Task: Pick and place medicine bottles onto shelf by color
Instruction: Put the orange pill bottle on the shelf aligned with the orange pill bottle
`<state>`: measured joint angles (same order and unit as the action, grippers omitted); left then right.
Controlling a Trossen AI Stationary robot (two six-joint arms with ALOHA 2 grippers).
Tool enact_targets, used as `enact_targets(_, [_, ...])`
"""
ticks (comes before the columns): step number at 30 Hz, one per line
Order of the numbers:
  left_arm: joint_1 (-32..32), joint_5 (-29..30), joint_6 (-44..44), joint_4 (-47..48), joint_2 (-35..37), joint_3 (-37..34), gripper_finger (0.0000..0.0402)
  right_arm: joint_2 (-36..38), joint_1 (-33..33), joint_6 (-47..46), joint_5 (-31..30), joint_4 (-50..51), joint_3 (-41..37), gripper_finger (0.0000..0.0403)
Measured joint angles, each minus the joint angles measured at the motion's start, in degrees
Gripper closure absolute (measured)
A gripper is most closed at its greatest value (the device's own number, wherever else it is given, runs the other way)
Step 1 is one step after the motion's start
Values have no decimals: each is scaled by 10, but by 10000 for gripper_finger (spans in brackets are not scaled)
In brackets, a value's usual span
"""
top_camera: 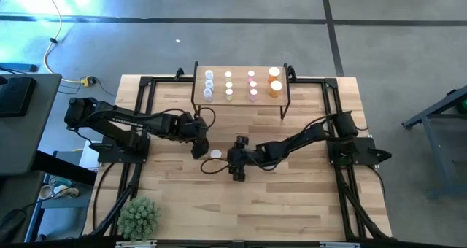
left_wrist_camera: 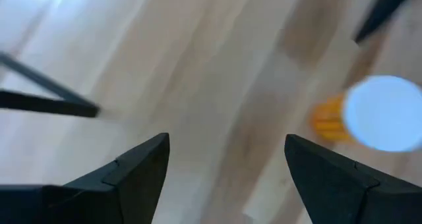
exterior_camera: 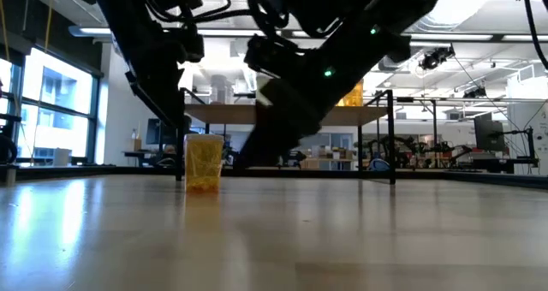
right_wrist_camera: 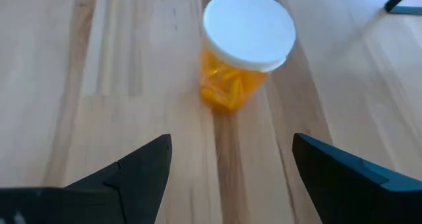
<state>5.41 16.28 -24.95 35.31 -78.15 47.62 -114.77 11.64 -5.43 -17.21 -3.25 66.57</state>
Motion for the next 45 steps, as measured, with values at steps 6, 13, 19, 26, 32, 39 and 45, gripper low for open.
enact_targets(6, [15, 15, -4, 9, 0, 0, 110, -31, 0, -6, -40, -81, 0, 96])
enact_targets(13, [21, 14, -4, 9, 0, 0, 110, -66, 0, 1, -53, -173, 0, 96])
enact_targets(19, [21, 13, -4, 8, 0, 0, 110, -78, 0, 13, -65, -224, 0, 96])
enact_targets(26, [21, 13, -4, 8, 0, 0, 110, -79, 0, 19, -68, -241, 1, 97])
enact_targets(32, [21, 13, 0, 8, 0, 0, 110, -79, -1, 15, -67, -245, 1, 138])
enact_targets(39, [21, 13, 0, 8, 0, 0, 110, -79, -1, 17, -53, -245, 1, 210])
enact_targets(45, [21, 13, 0, 8, 0, 0, 110, -79, -1, 29, -49, -244, 1, 237])
